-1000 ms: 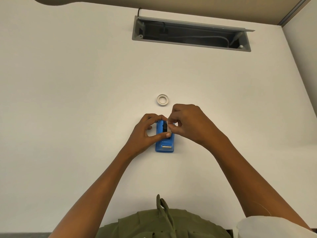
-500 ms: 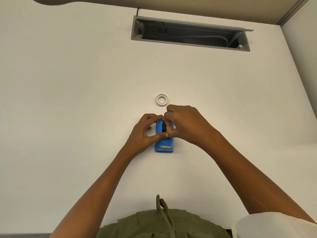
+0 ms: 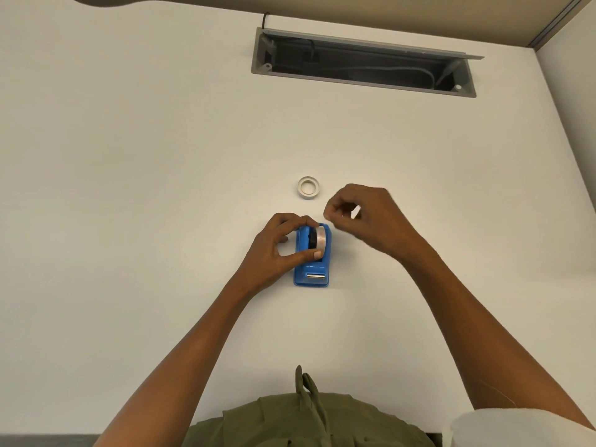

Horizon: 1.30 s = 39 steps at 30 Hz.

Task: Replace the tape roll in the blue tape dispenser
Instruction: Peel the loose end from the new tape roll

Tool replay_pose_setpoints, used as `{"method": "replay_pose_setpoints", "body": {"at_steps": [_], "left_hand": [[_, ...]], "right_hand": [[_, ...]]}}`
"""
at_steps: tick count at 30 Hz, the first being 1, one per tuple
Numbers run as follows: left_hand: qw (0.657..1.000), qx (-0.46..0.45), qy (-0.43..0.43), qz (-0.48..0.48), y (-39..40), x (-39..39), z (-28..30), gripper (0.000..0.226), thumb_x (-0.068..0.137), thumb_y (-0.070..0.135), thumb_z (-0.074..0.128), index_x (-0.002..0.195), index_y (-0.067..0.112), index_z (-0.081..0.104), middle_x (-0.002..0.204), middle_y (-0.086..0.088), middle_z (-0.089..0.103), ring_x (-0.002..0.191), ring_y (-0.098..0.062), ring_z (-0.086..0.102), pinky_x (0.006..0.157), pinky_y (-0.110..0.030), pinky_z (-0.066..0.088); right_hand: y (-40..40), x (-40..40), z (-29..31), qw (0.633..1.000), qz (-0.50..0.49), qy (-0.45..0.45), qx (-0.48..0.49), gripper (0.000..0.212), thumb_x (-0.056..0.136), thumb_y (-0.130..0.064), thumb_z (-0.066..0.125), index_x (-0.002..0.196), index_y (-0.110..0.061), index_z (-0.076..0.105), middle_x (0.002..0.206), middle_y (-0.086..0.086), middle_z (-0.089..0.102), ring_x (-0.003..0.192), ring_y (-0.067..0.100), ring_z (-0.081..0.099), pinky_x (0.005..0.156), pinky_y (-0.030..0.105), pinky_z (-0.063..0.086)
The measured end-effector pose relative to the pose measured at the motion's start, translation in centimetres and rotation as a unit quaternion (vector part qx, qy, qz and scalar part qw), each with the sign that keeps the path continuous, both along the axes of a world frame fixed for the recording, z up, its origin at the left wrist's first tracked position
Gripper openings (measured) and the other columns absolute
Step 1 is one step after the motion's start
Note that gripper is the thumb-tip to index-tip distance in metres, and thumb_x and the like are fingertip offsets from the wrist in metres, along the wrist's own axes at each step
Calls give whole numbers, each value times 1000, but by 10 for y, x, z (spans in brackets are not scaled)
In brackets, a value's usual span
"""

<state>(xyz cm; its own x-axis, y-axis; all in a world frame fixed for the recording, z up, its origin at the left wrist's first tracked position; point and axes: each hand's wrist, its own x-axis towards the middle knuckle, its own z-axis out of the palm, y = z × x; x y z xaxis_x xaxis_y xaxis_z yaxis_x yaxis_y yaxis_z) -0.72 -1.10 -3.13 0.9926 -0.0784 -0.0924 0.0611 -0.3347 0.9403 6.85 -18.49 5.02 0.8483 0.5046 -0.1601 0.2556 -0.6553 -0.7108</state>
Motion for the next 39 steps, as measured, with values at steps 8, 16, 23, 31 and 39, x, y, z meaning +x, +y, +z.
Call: {"method": "replay_pose_setpoints", "body": {"at_steps": [8,16,23,31,39], "left_hand": [[1000,7,12,-2,0,0,0,38,69,52,67,101,60,48,114,26,47,107,8,47,82,-13,41],[1000,2,14,1,0,0,1,39,69,51,68,102,59,49,116,22,49,108,4,49,85,-17,42],[1000,4,20,0,-1,0,1,40,69,50,69,102,60,48,115,23,48,108,6,49,84,-16,42],[1000,2,12,6,-1,0,2,41,69,47,71,101,61,48,115,21,49,107,5,49,82,-14,42],[1000,-2,12,5,0,-1,3,43,73,40,74,110,46,54,120,10,51,109,0,50,84,-15,42]], "right_hand": [[-20,-7,-11,955,-173,165,176,12,85,2,60,91,-6,67,75,16,71,62,20,68,59,27,57],[-15,-19,-22,990,-139,24,19,15,90,-21,59,84,-19,72,61,-13,60,50,6,48,52,7,36],[-7,-17,-16,990,-140,14,17,17,84,-6,61,79,-20,71,77,-5,67,63,8,62,62,18,50],[-2,-13,-13,995,-61,74,31,14,84,-10,64,86,-18,75,78,-3,71,56,8,60,56,14,51],[2,-3,-7,995,-23,95,0,19,62,-20,84,78,-14,75,63,-2,70,56,17,67,55,17,52]]}}
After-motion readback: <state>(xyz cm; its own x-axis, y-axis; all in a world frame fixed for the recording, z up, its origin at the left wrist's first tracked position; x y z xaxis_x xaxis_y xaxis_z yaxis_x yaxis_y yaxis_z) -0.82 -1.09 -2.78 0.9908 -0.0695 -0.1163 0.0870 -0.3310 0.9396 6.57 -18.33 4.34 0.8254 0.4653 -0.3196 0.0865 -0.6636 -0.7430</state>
